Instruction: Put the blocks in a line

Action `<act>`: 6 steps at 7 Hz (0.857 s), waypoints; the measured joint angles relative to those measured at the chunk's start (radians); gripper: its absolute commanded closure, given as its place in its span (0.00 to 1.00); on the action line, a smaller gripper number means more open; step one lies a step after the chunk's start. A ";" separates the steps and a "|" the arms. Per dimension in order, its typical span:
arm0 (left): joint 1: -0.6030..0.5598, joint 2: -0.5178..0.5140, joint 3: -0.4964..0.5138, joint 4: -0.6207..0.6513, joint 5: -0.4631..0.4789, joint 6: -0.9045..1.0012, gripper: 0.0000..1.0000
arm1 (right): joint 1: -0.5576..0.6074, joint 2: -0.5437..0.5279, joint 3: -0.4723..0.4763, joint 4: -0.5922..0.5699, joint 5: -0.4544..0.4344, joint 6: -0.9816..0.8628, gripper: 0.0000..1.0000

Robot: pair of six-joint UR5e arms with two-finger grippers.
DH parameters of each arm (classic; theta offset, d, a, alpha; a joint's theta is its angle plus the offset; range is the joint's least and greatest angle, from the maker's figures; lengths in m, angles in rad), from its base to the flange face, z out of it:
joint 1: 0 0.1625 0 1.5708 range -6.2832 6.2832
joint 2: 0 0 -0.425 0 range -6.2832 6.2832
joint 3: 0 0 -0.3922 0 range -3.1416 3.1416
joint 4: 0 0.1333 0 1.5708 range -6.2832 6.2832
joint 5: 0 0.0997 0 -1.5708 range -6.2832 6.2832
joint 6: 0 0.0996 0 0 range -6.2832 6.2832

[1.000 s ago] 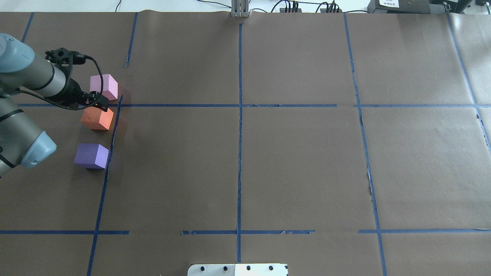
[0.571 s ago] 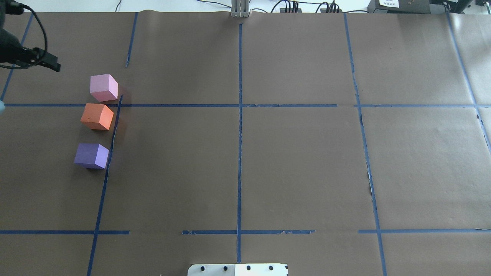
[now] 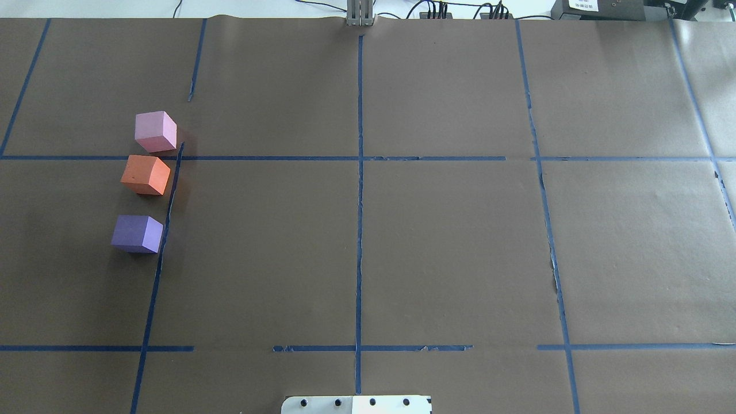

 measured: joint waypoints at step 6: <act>-0.071 0.032 -0.055 0.084 -0.058 0.023 0.00 | 0.000 0.000 0.000 0.000 0.000 0.000 0.00</act>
